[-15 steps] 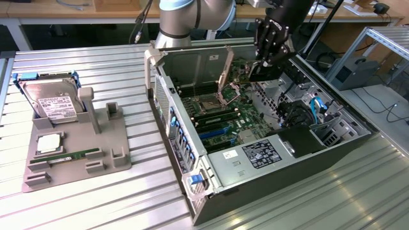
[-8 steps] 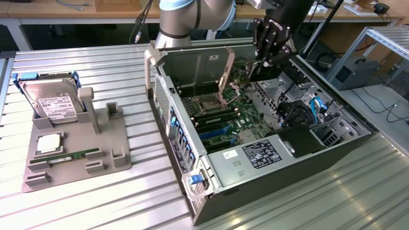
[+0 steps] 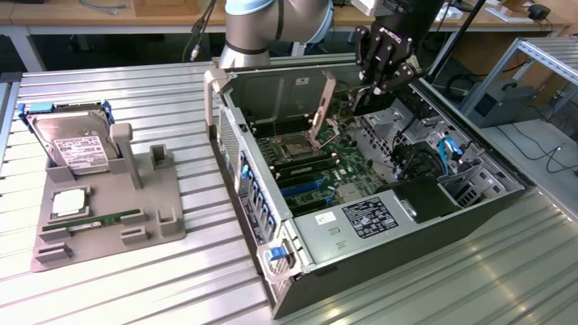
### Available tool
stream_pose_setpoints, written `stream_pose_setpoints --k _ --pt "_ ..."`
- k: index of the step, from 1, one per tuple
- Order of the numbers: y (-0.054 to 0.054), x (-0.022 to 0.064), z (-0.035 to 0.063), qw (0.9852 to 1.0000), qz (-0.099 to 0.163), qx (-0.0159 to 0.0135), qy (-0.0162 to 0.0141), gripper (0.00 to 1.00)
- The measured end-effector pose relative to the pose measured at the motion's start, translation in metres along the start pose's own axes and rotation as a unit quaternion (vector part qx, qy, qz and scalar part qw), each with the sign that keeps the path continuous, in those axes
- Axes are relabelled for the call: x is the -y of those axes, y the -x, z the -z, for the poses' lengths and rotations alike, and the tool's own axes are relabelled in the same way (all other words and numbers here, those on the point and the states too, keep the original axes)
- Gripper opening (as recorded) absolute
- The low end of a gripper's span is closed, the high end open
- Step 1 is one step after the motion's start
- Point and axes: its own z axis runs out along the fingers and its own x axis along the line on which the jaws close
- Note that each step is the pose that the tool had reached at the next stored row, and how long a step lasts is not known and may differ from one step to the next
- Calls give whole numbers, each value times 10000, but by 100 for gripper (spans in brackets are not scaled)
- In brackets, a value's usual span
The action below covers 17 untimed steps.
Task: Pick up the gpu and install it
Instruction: 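Insert the gpu into the slot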
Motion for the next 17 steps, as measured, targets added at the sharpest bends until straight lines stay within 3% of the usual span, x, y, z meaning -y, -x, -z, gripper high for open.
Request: stream_pose_setpoints --k 11,15,17 --pt "0 0 0 9988 496 -3 10 27" --pt "0 0 0 9968 801 -5 15 27" --pt "0 0 -1 9965 838 -5 16 27"
